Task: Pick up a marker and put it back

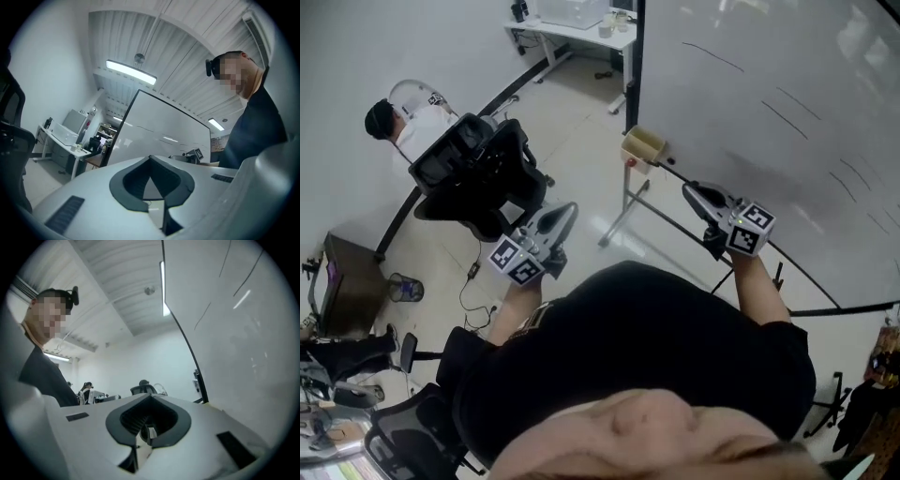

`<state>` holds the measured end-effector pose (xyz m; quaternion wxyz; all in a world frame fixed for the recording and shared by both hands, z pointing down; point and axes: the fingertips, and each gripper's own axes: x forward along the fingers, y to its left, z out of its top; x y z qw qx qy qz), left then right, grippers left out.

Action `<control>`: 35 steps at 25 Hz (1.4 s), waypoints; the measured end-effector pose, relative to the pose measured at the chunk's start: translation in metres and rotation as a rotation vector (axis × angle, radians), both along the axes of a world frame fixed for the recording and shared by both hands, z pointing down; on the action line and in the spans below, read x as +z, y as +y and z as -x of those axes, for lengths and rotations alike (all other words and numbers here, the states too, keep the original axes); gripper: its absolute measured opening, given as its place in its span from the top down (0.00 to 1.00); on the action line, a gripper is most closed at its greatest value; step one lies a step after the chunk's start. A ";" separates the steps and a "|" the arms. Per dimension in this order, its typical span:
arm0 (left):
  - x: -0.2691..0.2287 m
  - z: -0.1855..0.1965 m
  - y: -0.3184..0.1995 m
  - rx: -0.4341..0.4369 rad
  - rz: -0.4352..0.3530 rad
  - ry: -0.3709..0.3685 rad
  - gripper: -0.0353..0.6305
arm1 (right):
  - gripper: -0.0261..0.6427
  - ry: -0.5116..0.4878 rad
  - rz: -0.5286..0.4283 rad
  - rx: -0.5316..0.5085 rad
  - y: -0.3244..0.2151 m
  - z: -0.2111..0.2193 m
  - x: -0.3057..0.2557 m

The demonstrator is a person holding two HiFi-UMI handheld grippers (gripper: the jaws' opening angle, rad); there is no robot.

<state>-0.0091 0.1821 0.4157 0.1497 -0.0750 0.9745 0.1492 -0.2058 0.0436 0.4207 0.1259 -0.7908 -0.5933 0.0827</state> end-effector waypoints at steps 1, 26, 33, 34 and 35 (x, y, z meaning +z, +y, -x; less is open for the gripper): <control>0.008 -0.017 -0.007 0.022 -0.013 0.009 0.94 | 0.95 0.034 0.038 0.033 -0.015 -0.016 0.002; 0.015 -0.122 -0.166 0.000 0.071 0.035 0.94 | 0.96 -0.011 0.173 -0.035 -0.150 -0.153 -0.024; 0.007 -0.129 -0.174 -0.025 0.081 0.035 0.94 | 0.96 -0.002 0.185 -0.033 -0.159 -0.153 -0.026; 0.006 -0.131 -0.171 -0.033 0.080 0.032 0.94 | 0.96 -0.003 0.186 -0.039 -0.158 -0.155 -0.026; 0.006 -0.132 -0.169 -0.039 0.080 0.028 0.94 | 0.96 -0.005 0.187 -0.045 -0.156 -0.156 -0.026</control>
